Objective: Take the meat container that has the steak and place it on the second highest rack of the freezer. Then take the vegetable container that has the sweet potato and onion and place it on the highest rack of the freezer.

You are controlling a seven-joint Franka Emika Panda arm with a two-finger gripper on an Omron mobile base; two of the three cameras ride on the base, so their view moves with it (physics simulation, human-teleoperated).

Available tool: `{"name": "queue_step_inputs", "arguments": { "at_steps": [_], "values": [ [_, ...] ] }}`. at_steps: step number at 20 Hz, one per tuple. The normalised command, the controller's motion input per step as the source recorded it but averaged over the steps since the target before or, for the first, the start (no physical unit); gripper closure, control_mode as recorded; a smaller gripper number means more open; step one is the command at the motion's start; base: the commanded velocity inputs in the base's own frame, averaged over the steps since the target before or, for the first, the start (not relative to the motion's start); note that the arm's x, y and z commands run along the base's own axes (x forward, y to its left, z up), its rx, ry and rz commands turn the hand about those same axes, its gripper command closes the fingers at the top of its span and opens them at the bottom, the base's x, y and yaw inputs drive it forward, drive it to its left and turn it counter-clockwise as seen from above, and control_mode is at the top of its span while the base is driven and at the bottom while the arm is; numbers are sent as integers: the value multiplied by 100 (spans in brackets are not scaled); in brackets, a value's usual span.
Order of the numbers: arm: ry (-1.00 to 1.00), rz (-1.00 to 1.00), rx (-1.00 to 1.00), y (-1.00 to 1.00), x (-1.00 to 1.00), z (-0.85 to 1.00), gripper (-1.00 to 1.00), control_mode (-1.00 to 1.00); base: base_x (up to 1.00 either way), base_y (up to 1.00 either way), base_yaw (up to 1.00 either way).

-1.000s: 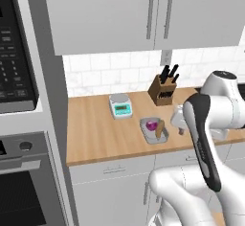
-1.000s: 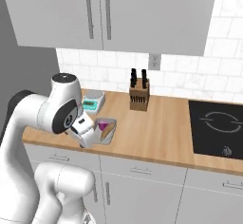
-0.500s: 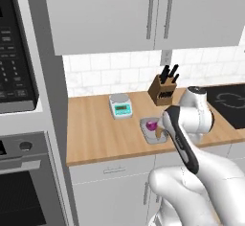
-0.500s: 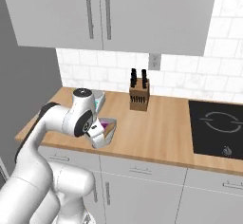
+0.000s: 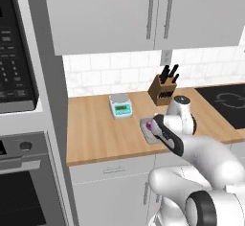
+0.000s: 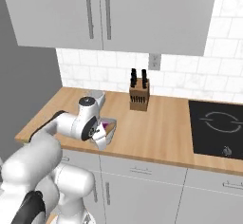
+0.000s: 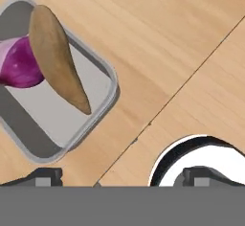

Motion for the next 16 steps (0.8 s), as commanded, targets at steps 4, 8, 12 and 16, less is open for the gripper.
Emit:
{"name": "queue_step_inputs", "arguments": {
  "at_steps": [4, 8, 12, 16],
  "values": [
    [17, -11, 0, 0, 85, -26, -100, -100, 0, 0, 0],
    [18, -6, 0, 0, 64, -26, -100, -100, 0, 0, 0],
    [2, -3, 0, 0, 13, -36, -100, -100, 0, 0, 0],
    [-2, -2, 0, 0, -7, -50, -100, -100, 0, 0, 0]
  ]
}}
